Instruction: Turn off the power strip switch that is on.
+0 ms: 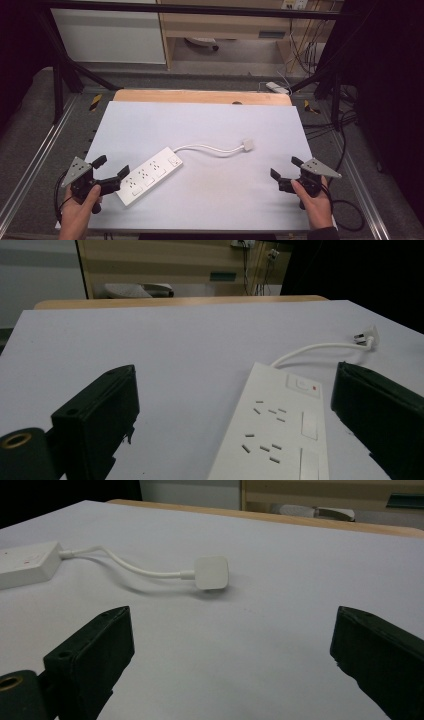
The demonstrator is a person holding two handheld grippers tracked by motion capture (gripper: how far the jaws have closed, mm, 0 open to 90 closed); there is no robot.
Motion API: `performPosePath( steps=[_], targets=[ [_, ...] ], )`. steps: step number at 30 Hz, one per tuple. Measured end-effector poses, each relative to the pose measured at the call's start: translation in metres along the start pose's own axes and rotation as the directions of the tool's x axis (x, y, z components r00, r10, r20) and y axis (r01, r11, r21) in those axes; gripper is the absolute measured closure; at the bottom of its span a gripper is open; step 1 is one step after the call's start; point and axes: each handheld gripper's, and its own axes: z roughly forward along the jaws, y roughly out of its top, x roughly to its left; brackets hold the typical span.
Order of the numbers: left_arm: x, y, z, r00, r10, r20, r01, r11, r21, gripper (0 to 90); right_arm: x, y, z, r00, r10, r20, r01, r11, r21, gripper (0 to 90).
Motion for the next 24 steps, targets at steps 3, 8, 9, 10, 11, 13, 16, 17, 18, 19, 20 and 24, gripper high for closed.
performPosePath(
  steps=[3, 8, 9, 10, 11, 13, 16, 17, 18, 19, 20, 24],
  targets=[
    [-0.0002, 0.0000, 0.0001, 1.0000, 0.002, -0.001, -0.002, 1.0000, 0.001, 5.1, 0.0000, 0.0001, 0.0000, 1.0000, 0.000, 0.000, 0.000, 1.000, -0.001, 4.2],
    [-0.0003, -0.0002, 0.0000, 1.0000, 0.003, -0.003, -0.003, 1.0000, 0.006, 5.1, 0.0000, 0.0004, 0.0003, 1.0000, 0.004, 0.001, -0.004, 1.000, -0.002, 3.9],
    [-0.0001, -0.0003, -0.0001, 1.0000, 0.002, -0.003, -0.002, 1.0000, 0.007, 5.1, 0.0001, 0.0006, 0.0001, 1.0000, 0.004, 0.001, -0.004, 1.000, -0.004, 3.8],
    [0.0002, -0.0003, -0.0002, 1.0000, 0.002, -0.003, -0.002, 1.0000, 0.006, 5.1, 0.0001, 0.0007, 0.0000, 1.0000, 0.004, 0.001, -0.004, 1.000, -0.005, 3.6],
    [0.0006, -0.0002, -0.0004, 1.0000, 0.003, -0.003, -0.003, 1.0000, 0.005, 5.1, 0.0001, 0.0007, 0.0000, 1.0000, 0.004, 0.001, -0.004, 1.000, -0.005, 3.6],
    [0.0006, -0.0003, -0.0004, 1.0000, 0.002, -0.002, -0.002, 1.0000, 0.002, 5.1, 0.0003, 0.0007, 0.0000, 1.0000, 0.005, 0.002, -0.005, 1.000, -0.005, 3.3],
    [0.0007, -0.0006, -0.0002, 1.0000, 0.003, -0.003, -0.003, 0.9999, 0.010, 5.1, 0.0010, 0.0012, 0.0001, 0.9999, 0.010, -0.005, -0.010, 1.000, -0.007, 2.7],
    [0.0007, -0.0005, -0.0002, 1.0000, 0.002, -0.003, -0.002, 1.0000, 0.009, 5.1, 0.0010, 0.0012, 0.0001, 0.9999, 0.010, -0.005, -0.010, 1.000, -0.007, 2.7],
    [0.0007, -0.0005, -0.0003, 1.0000, 0.002, -0.003, -0.002, 1.0000, 0.009, 4.9, 0.0012, 0.0013, 0.0002, 0.9999, 0.011, -0.006, -0.011, 1.000, -0.006, 2.7],
    [0.0006, -0.0005, -0.0004, 1.0000, 0.002, -0.003, -0.002, 1.0000, 0.009, 4.9, 0.0017, 0.0013, 0.0006, 0.9999, 0.013, -0.006, -0.013, 1.000, -0.005, 2.7],
    [0.0003, -0.0004, -0.0007, 1.0000, 0.002, -0.004, -0.002, 1.0000, 0.009, 4.9, 0.0017, 0.0013, 0.0007, 0.9999, 0.012, -0.005, -0.012, 1.000, -0.005, 2.7],
    [-0.0006, 0.0000, -0.0015, 1.0000, -0.002, 0.001, 0.002, 1.0000, 0.004, 4.9, 0.0011, 0.0014, 0.0001, 0.9999, 0.011, -0.002, -0.011, 1.000, -0.006, 2.6]
  ],
)
